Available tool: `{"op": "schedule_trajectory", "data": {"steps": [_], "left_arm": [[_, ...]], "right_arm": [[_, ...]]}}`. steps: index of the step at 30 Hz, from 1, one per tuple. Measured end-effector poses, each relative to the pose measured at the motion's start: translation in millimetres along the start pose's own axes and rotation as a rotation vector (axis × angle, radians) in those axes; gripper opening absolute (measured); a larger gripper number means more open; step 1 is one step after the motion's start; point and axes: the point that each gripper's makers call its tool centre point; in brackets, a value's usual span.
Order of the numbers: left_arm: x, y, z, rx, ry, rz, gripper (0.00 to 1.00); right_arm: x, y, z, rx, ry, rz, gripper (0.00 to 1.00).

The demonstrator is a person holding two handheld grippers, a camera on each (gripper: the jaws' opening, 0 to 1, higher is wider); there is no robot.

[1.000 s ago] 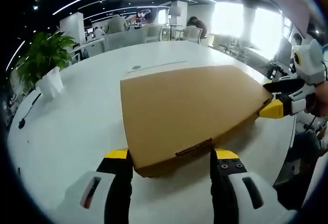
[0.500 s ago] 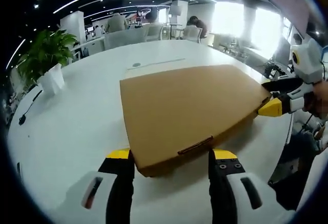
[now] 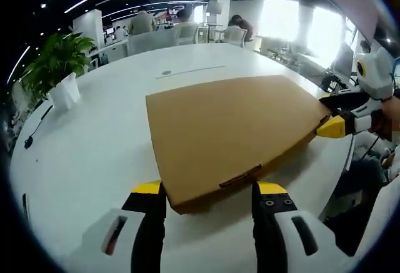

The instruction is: Operate the shoe box by opening the lid, removing the specified soft item, and placing it in the target area until the item is outside and the box remains undamaged.

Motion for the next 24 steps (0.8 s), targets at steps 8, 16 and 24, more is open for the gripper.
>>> {"op": "schedule_trajectory", "data": {"steps": [8,16,24], "left_arm": [[5.4,4.9,1.2,0.005,-0.003,-0.012,0.53],[9.6,6.9,0.9,-0.008,-0.013,-0.006,0.49],[8.8,6.9,0.0,0.01,-0.01,-0.012,0.47]], "right_arm": [[3.9,2.6,-2.5,-0.004,-0.014,-0.004,0.68],[5.6,3.3,-4.0,-0.011,-0.021,-0.008,0.68],[3.6,-0.8,-8.4,-0.08,-0.012,0.035,0.75]]}}
Point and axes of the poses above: the point that each gripper's makers call its tool centre point, and the gripper's own axes: x roughly backward along the fingers, z roughly to its right, y roughly out of its underside, and after that the axes turned 3 degrees about z, right-handed
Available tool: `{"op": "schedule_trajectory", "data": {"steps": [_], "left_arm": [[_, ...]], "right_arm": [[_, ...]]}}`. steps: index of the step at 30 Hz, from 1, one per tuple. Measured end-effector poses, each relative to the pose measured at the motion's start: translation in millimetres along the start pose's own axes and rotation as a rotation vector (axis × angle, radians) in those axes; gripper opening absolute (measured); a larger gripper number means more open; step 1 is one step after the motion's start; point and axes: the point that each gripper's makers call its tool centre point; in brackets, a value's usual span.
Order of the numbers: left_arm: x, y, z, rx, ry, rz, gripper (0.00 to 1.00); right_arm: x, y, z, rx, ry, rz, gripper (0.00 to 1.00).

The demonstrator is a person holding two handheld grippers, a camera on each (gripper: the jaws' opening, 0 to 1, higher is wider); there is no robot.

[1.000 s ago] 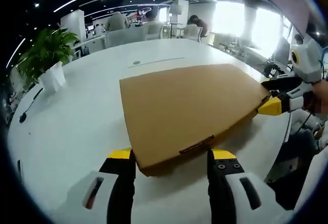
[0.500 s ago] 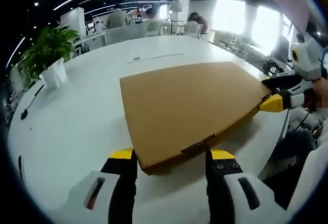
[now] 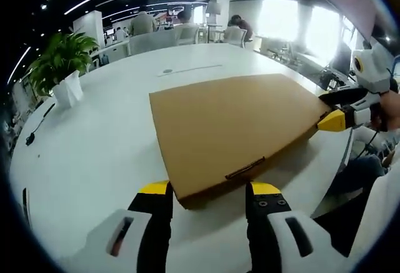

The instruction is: Operate the shoe box by opening the lid, removing the specified soft item, and placing it in the target area until the item is outside and the box remains undamaged.

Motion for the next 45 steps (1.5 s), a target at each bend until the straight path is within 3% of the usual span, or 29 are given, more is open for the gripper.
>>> {"op": "schedule_trajectory", "data": {"steps": [4,7,10,12,13,16,19,24,26,28,32,34,37,38,39,40,41,42,43,44,45], "left_arm": [[2,2.3,-1.8,0.04,0.009,-0.019,0.45],[6,6.6,-5.4,0.009,0.018,-0.038,0.41],[10,5.4,-5.2,0.004,0.046,-0.031,0.39],[14,0.6,-3.2,0.016,0.057,-0.008,0.4],[15,-2.3,1.1,0.039,0.091,0.018,0.45],[21,-4.0,8.0,0.003,0.15,0.032,0.55],[29,-6.2,9.1,0.0,0.15,0.052,0.58],[44,-21.5,2.8,0.054,0.147,0.116,0.65],[56,-32.2,9.4,0.117,0.222,0.17,0.65],[61,-31.0,2.7,0.129,0.201,0.152,0.66],[74,-35.2,-3.7,0.124,0.18,0.17,0.67],[83,-48.7,-4.2,0.236,0.197,0.22,0.71],[97,-72.5,0.7,0.286,0.22,0.309,0.86],[102,-80.9,8.0,0.364,0.278,0.339,0.91],[103,-83.8,8.5,0.394,0.271,0.342,0.97],[104,-85.6,8.6,0.417,0.271,0.347,0.99],[106,-86.2,14.7,0.483,0.333,0.334,0.99],[107,-87.5,15.6,0.545,0.348,0.328,0.99],[109,-93.4,17.0,0.692,0.387,0.331,0.99],[114,-101.4,18.7,0.783,0.429,0.357,0.99],[117,-109.4,13.6,0.849,0.428,0.408,0.99]], "right_arm": [[-1,-1.2,-5,-0.008,0.004,-0.024,0.8],[-1,-2.9,-3,-0.026,0.021,-0.035,0.79],[6,-12.5,-2,0.04,0.024,0.034,0.77],[12,-20.7,1,0.168,0.047,0.074,0.75],[15,-24.2,0,0.254,0.058,0.087,0.75],[22,-29.0,-5,0.388,0.066,0.09,0.73],[33,-36.5,-3,0.543,0.102,0.089,0.58],[45,-44.8,2,0.464,0.102,0.088,0.62],[49,-46.0,3,0.434,0.093,0.082,0.64],[48,-41.6,4,0.404,0.069,0.08,0.69],[53,-50.1,2,0.163,0.017,0.134,0.86],[55,-54.3,3,0.095,-0.003,0.158,0.92],[61,-58.0,-2,0.003,-0.064,0.174,0.97],[62,-55.6,-9,-0.031,-0.115,0.159,0.96],[63,-54.4,-11,-0.047,-0.134,0.149,0.96],[62,-52.8,-10,-0.056,-0.141,0.153,0.95],[64,-54.5,-13,-0.096,-0.166,0.165,0.94],[66,-54.3,-15,-0.129,-0.186,0.164,0.93],[67,-54.3,-16,-0.164,-0.202,0.16,0.91],[69,-53.6,-12,-0.185,-0.202,0.165,0.92],[70,-53.8,-9,-0.181,-0.19,0.167,0.92]]}}
Point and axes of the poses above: the point that each gripper's makers call its tool centre point, and the gripper's own axes: x roughly backward along the fingers, z roughly to its right, y roughly out of its underside, and after that the axes turned 3 degrees about z, right-handed
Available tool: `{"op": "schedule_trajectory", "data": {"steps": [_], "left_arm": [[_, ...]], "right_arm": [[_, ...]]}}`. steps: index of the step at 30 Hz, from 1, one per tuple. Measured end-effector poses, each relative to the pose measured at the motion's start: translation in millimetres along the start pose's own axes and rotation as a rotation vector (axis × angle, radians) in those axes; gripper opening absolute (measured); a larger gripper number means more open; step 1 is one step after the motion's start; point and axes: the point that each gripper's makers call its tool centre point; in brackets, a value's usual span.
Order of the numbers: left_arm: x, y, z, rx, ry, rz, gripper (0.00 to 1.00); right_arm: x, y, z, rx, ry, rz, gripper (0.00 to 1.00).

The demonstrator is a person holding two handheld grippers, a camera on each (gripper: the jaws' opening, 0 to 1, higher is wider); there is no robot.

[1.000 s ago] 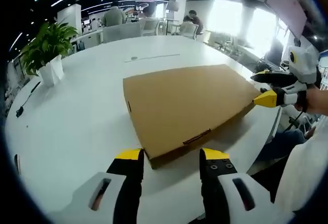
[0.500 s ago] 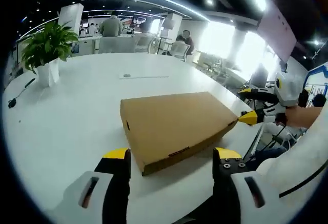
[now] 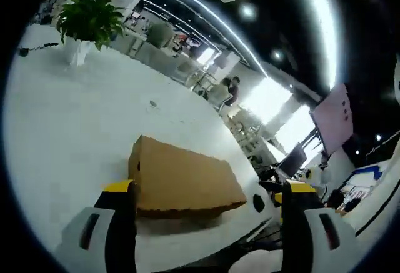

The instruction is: Operate the shoe box by opening the lid, removing the specified soft item, and placing it in the target area until the item is outside and the box remains undamaged.

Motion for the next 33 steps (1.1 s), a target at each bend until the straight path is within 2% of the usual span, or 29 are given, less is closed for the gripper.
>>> {"op": "schedule_trajectory", "data": {"steps": [1,3,5,7,10,12,13,14,15,16,17,18,19,20,22,23,25,27,29,30,31,32,33], "left_arm": [[0,-1.5,1.1,0.006,-0.003,0.012,0.99],[3,-0.7,3.1,-0.001,0.003,0.011,0.99],[3,1.8,1.9,0.011,-0.007,0.006,0.99],[4,6.7,-1.8,0.036,-0.017,-0.007,0.99],[7,15.5,-3.2,0.078,-0.016,-0.032,0.99],[9,13.4,-2.6,0.141,0.016,0.004,0.97],[11,15.0,1.5,0.186,0.052,-0.005,0.94],[12,17.4,1.7,0.202,0.058,-0.017,0.91],[12,19.5,-1.7,0.203,0.043,-0.017,0.87],[12,21.8,-2.6,0.209,0.04,-0.018,0.84],[11,25.7,-4.0,0.227,0.031,-0.023,0.81],[10,28.4,-4.2,0.233,0.03,-0.026,0.8],[9,30.4,-5.2,0.263,0.026,-0.012,0.8],[9,30.8,-5.7,0.277,0.021,-0.008,0.8],[8,34.6,-9.4,0.335,0.017,0.005,0.77],[8,38.1,-11.7,0.347,0.019,0.006,0.76],[9,43.7,-14.7,0.371,0.016,-0.001,0.7],[10,48.1,-15.4,0.398,0.02,-0.005,0.63],[11,52.1,-30.3,0.503,-0.046,0.015,0.57],[11,51.3,-31.6,0.524,-0.043,0.029,0.57],[12,52.4,-34.4,0.58,-0.037,0.05,0.58],[13,56.3,-37.9,0.584,-0.052,0.044,0.58],[13,60.9,-39.8,0.581,-0.058,0.034,0.58]], "right_arm": [[1,-1.2,-1,0.001,0.009,0.005,0.91],[5,-14.6,-6,-0.055,-0.001,0.076,0.91],[11,-30.3,-10,-0.215,-0.045,0.168,0.92],[17,-41.4,-14,-0.321,-0.076,0.234,0.9],[23,-38.8,-9,-0.334,-0.061,0.232,0.87],[27,-38.9,-14,-0.337,-0.086,0.234,0.91],[28,-39.2,-15,-0.335,-0.082,0.235,0.91],[30,-43.3,-20,-0.358,-0.111,0.263,0.91],[32,-46.2,-26,-0.418,-0.147,0.284,0.9],[32,-41.5,-24,-0.474,-0.136,0.275,0.89],[32,-41.1,-20,-0.499,-0.125,0.299,0.88],[32,-38.1,-19,-0.561,-0.131,0.322,0.84],[32,-32.6,-20,-0.621,-0.139,0.313,0.81],[33,-30.2,-21,-0.634,-0.15,0.325,0.77],[33,-19.2,-33,-0.694,-0.176,0.307,0.63],[33,-17.6,-37,-0.712,-0.18,0.334,0.6],[32,-9.3,-43,-0.779,-0.203,0.314,0.56],[30,-4.4,-50,-0.775,-0.206,0.3,0.49],[28,1.5,-49,-0.786,-0.19,0.292,0.48],[27,2.7,-50,-0.788,-0.19,0.291,0.48],[26,8.7,-51,-0.82,-0.196,0.281,0.49],[25,10.6,-52,-0.851,-0.194,0.291,0.5],[24,11.5,-48,-0.933,-0.193,0.328,0.53]]}}
Point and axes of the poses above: the point that each gripper's makers call its tool centre point, and the gripper's own axes: x roughly backward along the fingers, z roughly to its right, y roughly out of its underside, and after that the axes turned 3 degrees about z, right-handed
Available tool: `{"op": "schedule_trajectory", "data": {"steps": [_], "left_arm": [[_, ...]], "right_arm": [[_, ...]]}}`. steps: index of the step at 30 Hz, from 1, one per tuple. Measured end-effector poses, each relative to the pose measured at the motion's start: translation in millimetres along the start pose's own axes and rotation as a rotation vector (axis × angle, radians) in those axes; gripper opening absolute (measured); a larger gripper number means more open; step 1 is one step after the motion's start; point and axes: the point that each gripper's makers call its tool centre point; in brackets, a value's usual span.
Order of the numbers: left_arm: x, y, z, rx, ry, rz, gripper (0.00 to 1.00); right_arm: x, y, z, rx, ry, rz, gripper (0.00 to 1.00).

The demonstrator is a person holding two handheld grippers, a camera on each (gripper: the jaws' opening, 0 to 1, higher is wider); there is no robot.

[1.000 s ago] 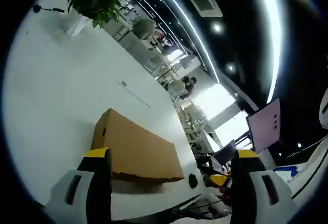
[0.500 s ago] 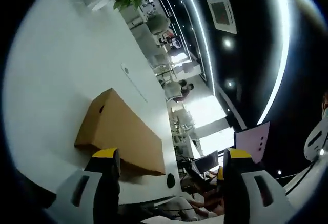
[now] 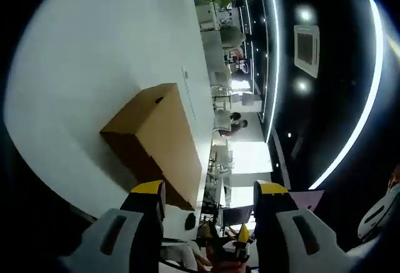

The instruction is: Operate the shoe box by opening the lid, removing the specified soft item, and placing it in the target area until the item is outside and the box remains undamaged.

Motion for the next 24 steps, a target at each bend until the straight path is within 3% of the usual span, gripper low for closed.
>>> {"op": "schedule_trajectory", "data": {"steps": [3,5,8,11,14,19,24], "left_arm": [[0,8.3,-8.6,-0.022,-0.03,-0.023,0.6],[-1,9.1,-16.8,-0.021,-0.048,-0.016,0.63],[-3,9.1,-25.0,0.021,-0.072,0.015,0.65],[-5,14.3,-27.0,0.068,-0.084,0.016,0.64],[-7,16.7,-25.8,0.014,-0.091,0.019,0.67],[-8,9.3,-30.5,0.005,-0.103,0.047,0.68],[-12,1.6,-39.6,0.007,-0.117,0.072,0.69]], "right_arm": [[3,8.0,13,-0.163,0.009,0.005,0.6],[5,3.7,18,-0.154,0.02,0.008,0.55],[6,-5.6,19,-0.265,0.004,0.048,0.45],[7,-9.4,23,-0.282,0.007,0.093,0.44],[5,-1.6,22,-0.273,0.019,0.071,0.44],[1,-5.7,29,-0.281,0.022,0.054,0.51],[-3,-7.4,51,-0.326,0.088,0.078,0.55]]}}
Point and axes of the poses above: the point that each gripper's makers call its tool centre point, and the gripper's own axes: x roughly backward along the fingers, z roughly to its right, y roughly out of its underside, and after that the axes turned 3 degrees about z, right-handed
